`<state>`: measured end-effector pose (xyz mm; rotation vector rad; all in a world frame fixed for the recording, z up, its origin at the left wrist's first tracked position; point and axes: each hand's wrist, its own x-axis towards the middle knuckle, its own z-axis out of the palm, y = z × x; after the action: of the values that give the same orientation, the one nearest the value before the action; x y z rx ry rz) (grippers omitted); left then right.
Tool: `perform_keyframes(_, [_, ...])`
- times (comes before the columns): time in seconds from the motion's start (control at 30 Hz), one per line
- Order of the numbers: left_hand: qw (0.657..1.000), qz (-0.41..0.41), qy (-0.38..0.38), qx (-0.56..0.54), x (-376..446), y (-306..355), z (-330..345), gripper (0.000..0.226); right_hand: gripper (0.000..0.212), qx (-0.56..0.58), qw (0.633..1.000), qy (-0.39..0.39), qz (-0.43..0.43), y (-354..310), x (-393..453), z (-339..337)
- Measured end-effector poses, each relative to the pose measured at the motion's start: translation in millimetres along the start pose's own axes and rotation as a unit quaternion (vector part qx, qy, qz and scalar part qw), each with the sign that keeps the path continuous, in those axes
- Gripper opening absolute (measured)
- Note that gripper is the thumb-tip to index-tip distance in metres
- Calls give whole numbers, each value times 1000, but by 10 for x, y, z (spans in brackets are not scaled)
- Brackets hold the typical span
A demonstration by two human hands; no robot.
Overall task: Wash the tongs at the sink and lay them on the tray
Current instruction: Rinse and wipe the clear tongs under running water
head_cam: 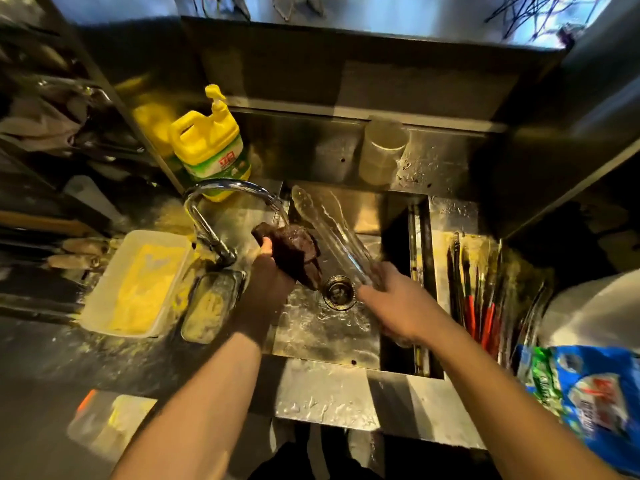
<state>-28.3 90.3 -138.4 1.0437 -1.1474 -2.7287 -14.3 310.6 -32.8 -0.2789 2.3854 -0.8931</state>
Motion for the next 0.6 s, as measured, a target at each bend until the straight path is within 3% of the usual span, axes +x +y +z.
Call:
perform_keyframes(0.1, [994,-46,-72,-70,62,59,-178,72,59,-46,997,44,31,-113,156,208])
perform_keyframes(0.17, [994,-15,-97,-52,133,79,-300,78,71,-68,995,61,38,-168,203,346])
perform_keyframes(0.2, [996,6,-73,-45,154,93,-279,74,73,-75,995,59,39,-180,217,387])
perform_keyframes(0.3, [995,-66,7,-73,330,131,-218,59,79,-60,997,21,51,-219,278,479])
perform_keyframes(0.43, [991,-131,13,-7,382,83,-103,51,48,111,987,-38,114,-396,317,541])
perform_keyframes(0.5, [989,-141,-1,42,405,60,-51,43,47,156,976,-64,136,-445,278,622])
perform_keyframes(0.6, [987,-127,42,88,485,110,-41,26,51,161,970,-94,153,-396,182,665])
